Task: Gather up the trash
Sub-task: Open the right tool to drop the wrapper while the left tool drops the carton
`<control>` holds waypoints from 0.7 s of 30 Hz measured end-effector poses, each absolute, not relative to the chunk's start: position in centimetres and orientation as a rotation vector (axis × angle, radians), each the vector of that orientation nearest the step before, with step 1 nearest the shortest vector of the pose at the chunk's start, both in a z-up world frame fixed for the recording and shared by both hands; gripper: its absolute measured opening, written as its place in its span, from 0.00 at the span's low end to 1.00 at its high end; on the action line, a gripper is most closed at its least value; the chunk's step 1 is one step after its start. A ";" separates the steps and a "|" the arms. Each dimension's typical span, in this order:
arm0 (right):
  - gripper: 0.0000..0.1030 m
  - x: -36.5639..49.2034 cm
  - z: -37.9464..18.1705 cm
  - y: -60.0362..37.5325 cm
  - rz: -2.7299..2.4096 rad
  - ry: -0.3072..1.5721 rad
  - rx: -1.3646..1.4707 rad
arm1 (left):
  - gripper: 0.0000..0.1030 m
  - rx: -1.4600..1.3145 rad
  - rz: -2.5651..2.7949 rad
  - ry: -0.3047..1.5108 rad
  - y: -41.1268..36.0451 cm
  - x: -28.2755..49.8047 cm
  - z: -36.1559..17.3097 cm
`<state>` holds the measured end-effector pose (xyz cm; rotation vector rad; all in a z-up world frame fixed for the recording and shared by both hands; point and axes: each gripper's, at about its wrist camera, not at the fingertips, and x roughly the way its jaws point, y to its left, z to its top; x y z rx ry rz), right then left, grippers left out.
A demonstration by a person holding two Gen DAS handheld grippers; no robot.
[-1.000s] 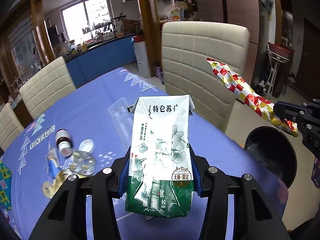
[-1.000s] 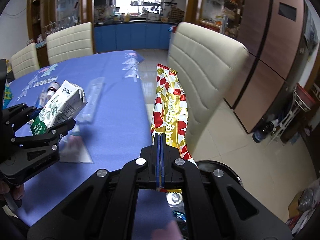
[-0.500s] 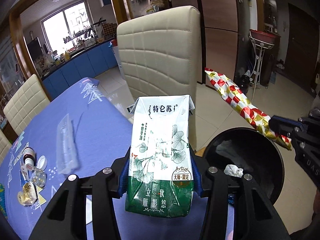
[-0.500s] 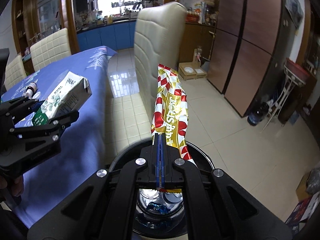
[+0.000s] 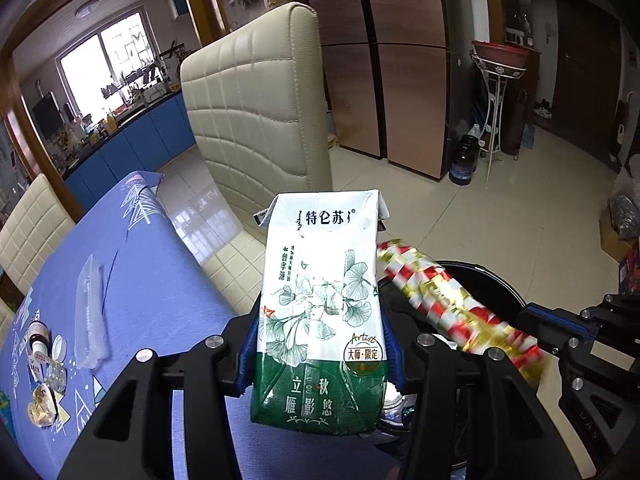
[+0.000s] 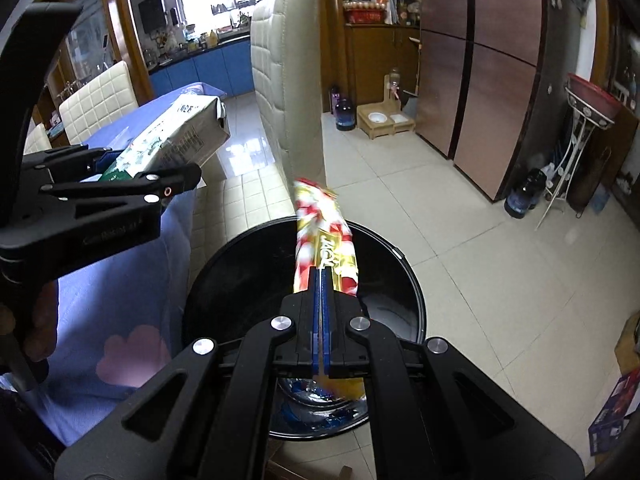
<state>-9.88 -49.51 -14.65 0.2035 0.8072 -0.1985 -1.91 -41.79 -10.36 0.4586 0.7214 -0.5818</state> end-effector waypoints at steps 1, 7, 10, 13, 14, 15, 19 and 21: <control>0.04 -10.0 -14.6 -49.6 -0.204 0.803 0.204 | 0.46 0.461 -0.584 0.721 -41.9 -2.0 -10.4; 0.05 -10.2 -14.6 -50.3 -0.218 0.802 0.218 | 0.47 0.464 -0.602 0.732 -42.5 -2.6 -10.3; 0.05 -10.1 -14.6 -50.7 -0.244 0.805 0.212 | 0.47 0.464 -0.609 0.732 -42.6 -2.4 -10.2; 0.05 -10.0 -14.5 -51.2 -0.273 0.802 0.218 | 0.47 0.464 -0.623 0.740 -42.7 -2.5 -10.3; 0.05 -10.1 -14.5 -51.5 -0.283 0.801 0.222 | 0.47 0.466 -0.626 0.741 -42.8 -2.7 -10.3; 0.05 -10.2 -14.4 -51.7 -0.292 0.800 0.225 | 0.47 0.468 -0.630 0.741 -42.8 -2.7 -10.3; 0.05 -10.4 -14.5 -52.2 -0.321 0.801 0.239 | 0.47 0.473 -0.649 0.741 -43.2 -3.1 -10.2; 0.05 -10.5 -14.6 -52.5 -0.329 0.806 0.247 | 0.47 0.471 -0.657 0.746 -43.4 -3.2 -10.1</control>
